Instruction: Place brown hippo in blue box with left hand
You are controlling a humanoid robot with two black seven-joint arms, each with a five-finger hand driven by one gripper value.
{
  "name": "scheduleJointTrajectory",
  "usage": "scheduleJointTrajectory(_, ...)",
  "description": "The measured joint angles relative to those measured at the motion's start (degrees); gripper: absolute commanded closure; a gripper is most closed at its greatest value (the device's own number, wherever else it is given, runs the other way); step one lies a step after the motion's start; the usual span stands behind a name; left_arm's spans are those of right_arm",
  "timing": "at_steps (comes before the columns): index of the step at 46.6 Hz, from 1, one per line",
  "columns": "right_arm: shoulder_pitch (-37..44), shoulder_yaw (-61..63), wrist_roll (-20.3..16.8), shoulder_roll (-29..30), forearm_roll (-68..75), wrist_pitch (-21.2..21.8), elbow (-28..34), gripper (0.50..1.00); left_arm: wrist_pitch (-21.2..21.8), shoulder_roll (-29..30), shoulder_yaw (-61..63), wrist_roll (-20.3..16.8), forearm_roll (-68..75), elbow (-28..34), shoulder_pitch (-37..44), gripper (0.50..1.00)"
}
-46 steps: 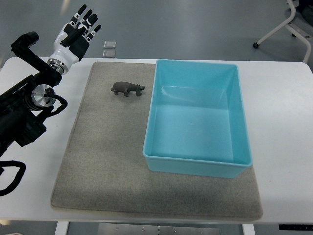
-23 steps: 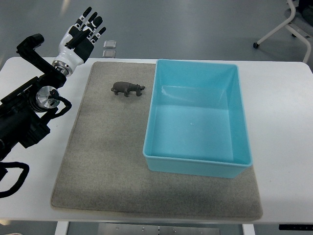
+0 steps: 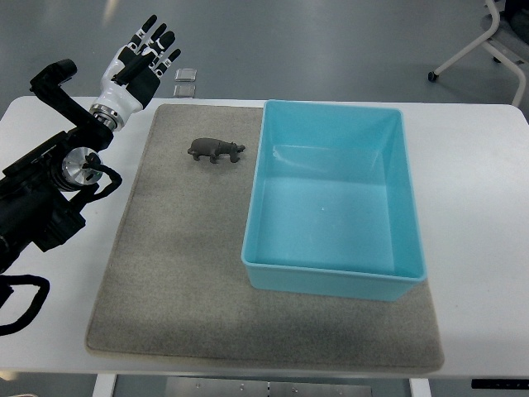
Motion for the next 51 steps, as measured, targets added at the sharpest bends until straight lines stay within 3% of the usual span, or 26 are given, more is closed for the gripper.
scheduleJointTrajectory(26, 0.0, 0.0, 0.0, 0.0, 0.0, 0.0, 0.0, 0.564, 0.0, 1.6, 4.7, 0.2, 2.1, -1.2, -1.0, 0.506)
scheduleJointTrajectory(51, 0.0, 0.0, 0.0, 0.0, 0.0, 0.0, 0.0, 0.564, 0.0, 7.3, 7.3, 0.2, 26.6, -4.9, -4.4, 0.506)
